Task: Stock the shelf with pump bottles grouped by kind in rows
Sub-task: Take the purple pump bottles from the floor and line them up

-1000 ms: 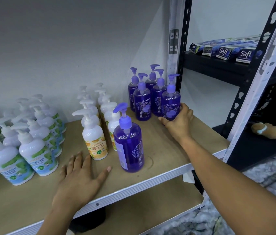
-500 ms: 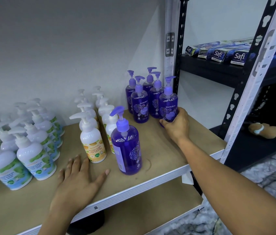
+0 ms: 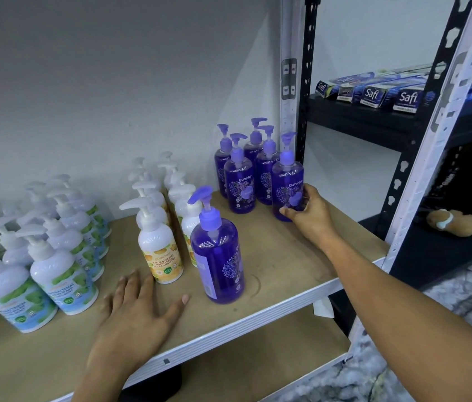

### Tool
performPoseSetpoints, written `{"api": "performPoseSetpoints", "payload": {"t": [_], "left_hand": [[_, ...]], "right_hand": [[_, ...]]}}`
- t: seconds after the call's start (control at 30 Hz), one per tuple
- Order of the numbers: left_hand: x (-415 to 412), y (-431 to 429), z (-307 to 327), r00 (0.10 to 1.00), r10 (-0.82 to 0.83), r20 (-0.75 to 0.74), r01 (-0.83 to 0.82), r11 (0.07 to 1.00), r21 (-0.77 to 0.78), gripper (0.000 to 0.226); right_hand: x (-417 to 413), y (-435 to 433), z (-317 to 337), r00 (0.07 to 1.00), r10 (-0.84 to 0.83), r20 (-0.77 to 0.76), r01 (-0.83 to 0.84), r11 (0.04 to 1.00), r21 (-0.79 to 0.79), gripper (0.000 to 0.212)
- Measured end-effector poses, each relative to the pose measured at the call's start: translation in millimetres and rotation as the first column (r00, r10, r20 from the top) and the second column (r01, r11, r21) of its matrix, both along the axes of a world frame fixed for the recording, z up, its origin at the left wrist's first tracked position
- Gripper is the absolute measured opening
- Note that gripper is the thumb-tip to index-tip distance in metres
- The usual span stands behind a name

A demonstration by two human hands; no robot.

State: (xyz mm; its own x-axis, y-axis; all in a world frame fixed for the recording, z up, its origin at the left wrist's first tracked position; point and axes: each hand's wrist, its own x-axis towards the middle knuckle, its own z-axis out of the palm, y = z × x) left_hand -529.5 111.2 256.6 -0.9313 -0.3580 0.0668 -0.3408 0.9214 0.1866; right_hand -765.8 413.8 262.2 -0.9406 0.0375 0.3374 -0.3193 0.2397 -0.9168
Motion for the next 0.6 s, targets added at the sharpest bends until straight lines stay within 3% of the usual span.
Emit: {"api": "performPoseSetpoints", "payload": {"t": [0.13,0.23,0.6], "left_hand": [[0.4,0.2,-1.2,1.0,0.003,-0.005,-0.003,1.0,0.0,0.103],[0.3,0.1,-2.2,1.0,0.005,-0.016,-0.005,1.0,0.003,0.102],[1.1,2.0,-0.5,1.0,0.002,-0.019,-0.002,1.0,-0.004,0.099]], "right_hand": [[0.4,-1.8,-2.8,0.999,-0.036,-0.011,0.036,0.999,-0.001,0.082],[-3.1,-5.3,-5.3,0.991,-0.127,-0.045,0.13,0.988,0.083,0.089],[-5.3,-2.1,-8.2,0.992,-0.12,-0.049,0.122,0.991,0.048,0.074]]}}
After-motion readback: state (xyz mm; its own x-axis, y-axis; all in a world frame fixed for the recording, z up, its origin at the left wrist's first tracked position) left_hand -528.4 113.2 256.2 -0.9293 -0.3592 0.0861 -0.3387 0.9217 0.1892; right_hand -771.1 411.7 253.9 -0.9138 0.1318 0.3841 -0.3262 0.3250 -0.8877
